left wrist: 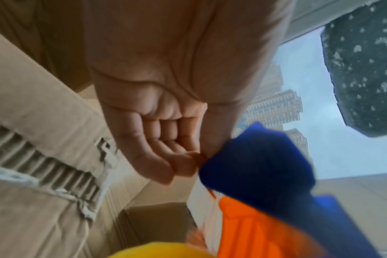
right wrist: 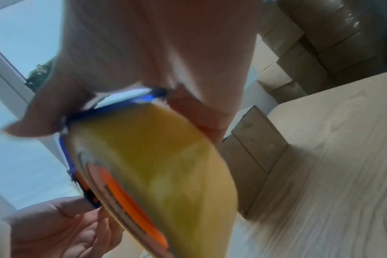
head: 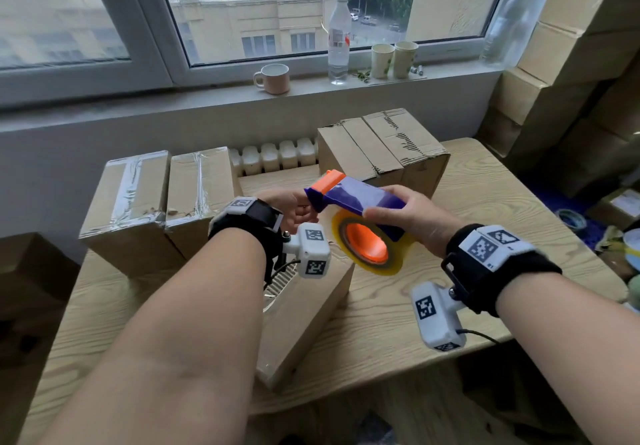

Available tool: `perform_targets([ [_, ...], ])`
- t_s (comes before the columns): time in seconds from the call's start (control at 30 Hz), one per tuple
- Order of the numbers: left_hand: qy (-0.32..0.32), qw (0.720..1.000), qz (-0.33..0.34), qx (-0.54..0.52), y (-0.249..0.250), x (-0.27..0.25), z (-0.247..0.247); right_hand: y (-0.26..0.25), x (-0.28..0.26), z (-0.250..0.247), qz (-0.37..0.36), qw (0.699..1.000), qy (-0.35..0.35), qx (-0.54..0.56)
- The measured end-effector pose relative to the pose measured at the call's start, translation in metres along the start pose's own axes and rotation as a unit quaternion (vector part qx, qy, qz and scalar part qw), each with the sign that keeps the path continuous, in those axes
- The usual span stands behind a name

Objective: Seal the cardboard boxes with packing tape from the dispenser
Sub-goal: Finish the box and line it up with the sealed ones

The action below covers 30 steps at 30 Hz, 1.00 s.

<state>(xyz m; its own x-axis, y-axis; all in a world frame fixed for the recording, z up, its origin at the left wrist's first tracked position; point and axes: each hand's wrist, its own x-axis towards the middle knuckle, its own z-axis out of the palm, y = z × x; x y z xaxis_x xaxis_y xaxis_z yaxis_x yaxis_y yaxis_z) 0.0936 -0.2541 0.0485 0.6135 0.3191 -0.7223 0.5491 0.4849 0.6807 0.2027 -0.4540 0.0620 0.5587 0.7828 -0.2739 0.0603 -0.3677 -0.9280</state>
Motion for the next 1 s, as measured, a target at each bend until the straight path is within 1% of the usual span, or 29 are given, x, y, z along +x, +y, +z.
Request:
perform_targets([
  [0.07, -0.007, 1.0, 0.017, -0.02, 0.002, 0.0, -0.004, -0.009, 0.0, 0.004, -0.018, 0.996, -0.046, -0.07],
  [0.1, -0.011, 0.999, 0.024, -0.027, 0.002, -0.001, -0.006, -0.012, 0.001, 0.007, -0.034, 0.99, -0.053, -0.127],
  [0.17, -0.004, 0.999, 0.027, -0.029, 0.005, -0.002, -0.008, -0.017, 0.0, 0.013, -0.068, 0.973, -0.04, -0.215],
  [0.27, 0.025, 0.999, 0.045, -0.014, 0.008, -0.001, -0.009, -0.02, -0.004, 0.018, -0.088, 0.964, -0.021, -0.248],
  [0.37, 0.061, 0.996, 0.064, 0.019, 0.004, 0.004, -0.013, -0.027, -0.008, 0.025, -0.101, 0.953, -0.032, -0.284],
  [0.43, 0.07, 0.995, 0.073, 0.021, 0.001, 0.008, -0.017, -0.031, -0.01, 0.029, -0.112, 0.943, -0.04, -0.31],
  [0.5, 0.067, 0.994, 0.084, 0.018, 0.001, 0.008, -0.021, -0.034, -0.011, 0.029, -0.108, 0.944, -0.051, -0.306],
  [0.57, 0.081, 0.992, 0.094, 0.022, 0.0, 0.008, -0.026, -0.038, -0.011, 0.026, -0.097, 0.947, -0.061, -0.301],
  [0.67, 0.147, 0.984, 0.097, 0.042, 0.001, 0.011, -0.044, -0.04, -0.017, 0.018, -0.086, 0.939, -0.072, -0.324],
  [0.73, 0.179, 0.977, 0.094, 0.066, 0.0, 0.012, -0.059, -0.035, -0.022, 0.012, -0.069, 0.932, -0.08, -0.348],
  [0.8, 0.183, 0.974, 0.094, 0.095, -0.002, 0.014, -0.064, -0.028, -0.025, 0.01, -0.054, 0.921, -0.082, -0.377],
  [0.93, 0.195, 0.958, 0.104, 0.18, -0.008, 0.023, -0.045, -0.019, -0.024, 0.012, -0.034, 0.892, -0.074, -0.445],
  [1.0, 0.202, 0.949, 0.112, 0.214, -0.011, 0.028, -0.037, -0.019, -0.024, 0.011, -0.019, 0.882, -0.073, -0.466],
])
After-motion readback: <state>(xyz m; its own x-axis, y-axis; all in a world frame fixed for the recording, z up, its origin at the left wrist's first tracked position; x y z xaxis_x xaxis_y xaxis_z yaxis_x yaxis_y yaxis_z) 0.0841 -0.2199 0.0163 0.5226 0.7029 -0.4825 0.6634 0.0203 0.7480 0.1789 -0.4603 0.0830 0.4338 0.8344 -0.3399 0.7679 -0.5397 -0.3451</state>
